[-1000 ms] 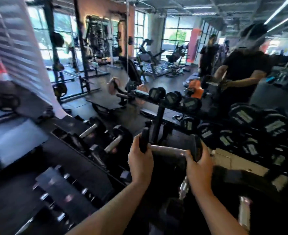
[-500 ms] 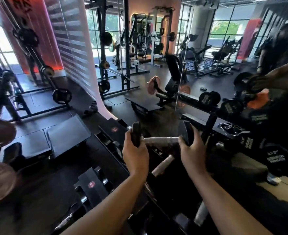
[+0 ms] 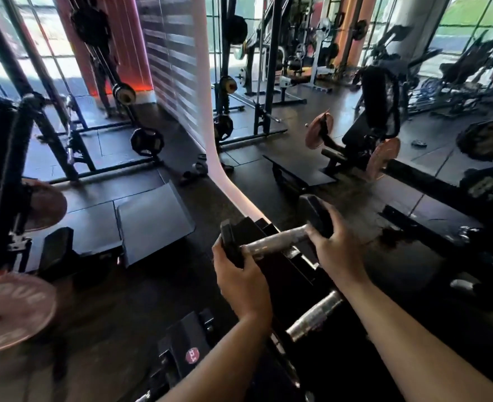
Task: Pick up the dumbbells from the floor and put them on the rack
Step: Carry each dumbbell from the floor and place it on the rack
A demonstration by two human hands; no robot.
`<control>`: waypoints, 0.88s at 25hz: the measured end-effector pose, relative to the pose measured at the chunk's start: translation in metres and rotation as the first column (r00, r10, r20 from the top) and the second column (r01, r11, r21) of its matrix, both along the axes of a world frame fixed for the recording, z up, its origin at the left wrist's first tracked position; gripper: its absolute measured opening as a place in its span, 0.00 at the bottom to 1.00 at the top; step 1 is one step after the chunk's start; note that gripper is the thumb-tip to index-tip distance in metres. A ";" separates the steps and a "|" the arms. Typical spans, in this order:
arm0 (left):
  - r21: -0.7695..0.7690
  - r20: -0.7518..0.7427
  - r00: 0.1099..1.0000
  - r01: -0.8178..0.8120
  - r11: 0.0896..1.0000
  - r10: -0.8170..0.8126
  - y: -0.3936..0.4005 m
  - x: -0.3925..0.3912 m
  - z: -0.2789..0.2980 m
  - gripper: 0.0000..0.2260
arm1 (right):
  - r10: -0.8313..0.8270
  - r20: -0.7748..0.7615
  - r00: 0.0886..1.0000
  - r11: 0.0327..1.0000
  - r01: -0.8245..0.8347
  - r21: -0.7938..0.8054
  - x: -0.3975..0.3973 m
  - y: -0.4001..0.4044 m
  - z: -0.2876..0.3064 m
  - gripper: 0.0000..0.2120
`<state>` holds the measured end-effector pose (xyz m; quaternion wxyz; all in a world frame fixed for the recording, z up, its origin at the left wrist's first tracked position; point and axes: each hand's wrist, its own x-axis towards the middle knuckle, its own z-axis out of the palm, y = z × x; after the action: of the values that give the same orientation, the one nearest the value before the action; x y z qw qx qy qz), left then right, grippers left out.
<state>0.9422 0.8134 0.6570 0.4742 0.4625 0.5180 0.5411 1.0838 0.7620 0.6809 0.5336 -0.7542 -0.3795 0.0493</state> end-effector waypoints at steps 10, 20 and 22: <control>-0.113 -0.058 0.993 -0.105 0.988 0.099 0.074 0.032 -0.074 0.21 | 0.087 -0.033 0.996 0.978 -0.091 -0.187 0.042 0.108 -0.068 0.24; -0.183 -0.108 0.993 -0.064 0.981 0.044 0.080 0.047 -0.111 0.20 | 0.118 -0.038 0.992 0.962 -0.124 -0.242 0.065 0.121 -0.120 0.22; -0.191 -0.103 0.995 -0.035 0.981 0.016 0.082 0.045 -0.111 0.20 | 0.122 -0.041 0.992 0.963 -0.129 -0.238 0.066 0.122 -0.120 0.22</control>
<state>0.9876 0.8953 0.5457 0.4829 0.4346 0.5973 0.4704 1.1502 0.8835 0.5610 0.4391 -0.7869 -0.4108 0.1383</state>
